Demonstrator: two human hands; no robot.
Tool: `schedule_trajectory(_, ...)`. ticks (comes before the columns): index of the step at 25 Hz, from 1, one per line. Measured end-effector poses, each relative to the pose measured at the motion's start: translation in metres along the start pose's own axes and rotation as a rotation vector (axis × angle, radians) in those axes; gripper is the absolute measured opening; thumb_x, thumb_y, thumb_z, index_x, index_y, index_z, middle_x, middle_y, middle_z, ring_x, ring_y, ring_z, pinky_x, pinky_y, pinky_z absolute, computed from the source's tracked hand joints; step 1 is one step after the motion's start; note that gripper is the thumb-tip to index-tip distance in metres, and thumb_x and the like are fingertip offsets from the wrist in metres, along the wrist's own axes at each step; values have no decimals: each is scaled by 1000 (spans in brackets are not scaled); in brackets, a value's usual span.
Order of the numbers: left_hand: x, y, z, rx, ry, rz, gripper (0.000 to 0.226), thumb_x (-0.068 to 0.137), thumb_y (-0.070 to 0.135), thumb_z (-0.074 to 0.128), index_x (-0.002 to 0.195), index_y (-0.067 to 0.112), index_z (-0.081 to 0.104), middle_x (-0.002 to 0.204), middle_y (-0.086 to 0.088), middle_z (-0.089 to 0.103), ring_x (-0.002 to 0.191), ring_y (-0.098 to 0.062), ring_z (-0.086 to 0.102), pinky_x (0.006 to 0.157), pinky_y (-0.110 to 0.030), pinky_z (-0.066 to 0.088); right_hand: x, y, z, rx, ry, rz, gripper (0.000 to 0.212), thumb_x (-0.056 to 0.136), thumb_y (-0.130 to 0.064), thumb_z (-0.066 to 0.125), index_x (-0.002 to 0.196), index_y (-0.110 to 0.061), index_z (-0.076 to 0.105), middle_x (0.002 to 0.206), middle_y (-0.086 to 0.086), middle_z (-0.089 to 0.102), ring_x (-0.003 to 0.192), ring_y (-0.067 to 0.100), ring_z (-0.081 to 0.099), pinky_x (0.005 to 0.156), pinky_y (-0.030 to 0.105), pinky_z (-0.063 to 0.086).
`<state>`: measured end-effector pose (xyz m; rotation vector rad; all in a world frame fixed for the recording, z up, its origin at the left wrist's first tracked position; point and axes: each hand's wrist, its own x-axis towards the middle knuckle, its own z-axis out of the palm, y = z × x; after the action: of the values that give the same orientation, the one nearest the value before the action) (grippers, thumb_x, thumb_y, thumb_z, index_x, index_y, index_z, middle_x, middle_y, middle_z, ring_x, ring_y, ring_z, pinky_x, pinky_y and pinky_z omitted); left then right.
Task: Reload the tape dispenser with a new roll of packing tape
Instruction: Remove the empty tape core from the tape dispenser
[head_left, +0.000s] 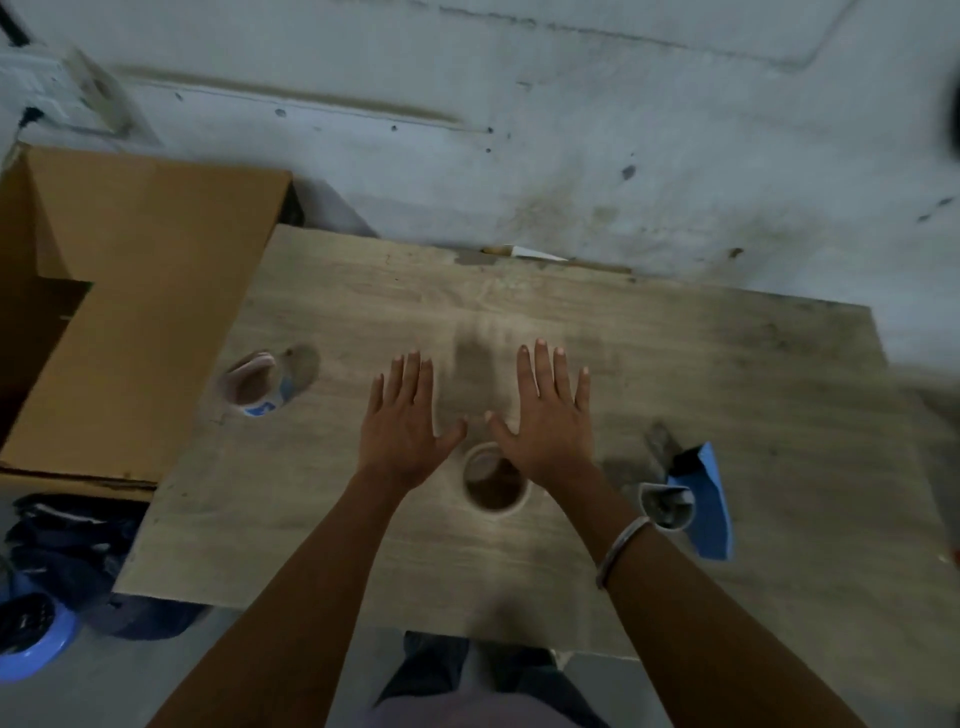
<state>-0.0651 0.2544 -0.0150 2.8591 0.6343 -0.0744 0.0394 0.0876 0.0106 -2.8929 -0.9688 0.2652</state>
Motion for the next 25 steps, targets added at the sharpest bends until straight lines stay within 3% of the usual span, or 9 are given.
schedule_trajectory(3,-6,36,14,-55,-99,47,78,95,58,39,154,11,20,164,-11,8,151,-27,3,121,-42,12,-21,45,-1,17,-27,109,84,94,-59,36,157,-15,0,165,10,-7,152,29,-8,121,54,-3)
schedule_trajectory(6,-18,63,27,-60,-157,-27,73,91,43,54,150,10,28,160,-15,21,146,-32,22,114,-43,29,-46,92,0,56,-27,193,80,94,-52,43,156,-14,8,165,12,1,152,30,-2,122,54,2)
schedule_trajectory(10,-34,82,34,-115,-154,-236,64,85,35,62,138,8,39,148,-15,37,122,-37,48,88,-46,50,-72,139,2,113,16,263,76,92,-44,49,154,-12,19,164,12,12,151,30,7,122,51,6)
schedule_trajectory(15,-48,102,45,-293,-54,-527,56,85,27,66,132,2,47,135,-19,45,110,-41,55,86,-48,49,-92,180,3,122,23,273,72,93,-40,50,153,-12,22,162,12,18,150,30,14,122,49,13)
schedule_trajectory(19,-55,110,46,-385,5,-715,45,88,21,63,125,-1,51,128,-24,49,104,-44,57,83,-44,47,-100,199,2,155,59,298,66,92,-32,54,149,-10,30,156,13,32,144,30,30,118,45,26)
schedule_trajectory(25,-61,107,51,-459,60,-750,29,84,12,59,111,1,62,108,-22,62,94,-40,60,73,-39,44,-99,211,4,226,75,372,61,90,-27,56,145,-9,36,148,12,43,132,32,41,107,46,36)
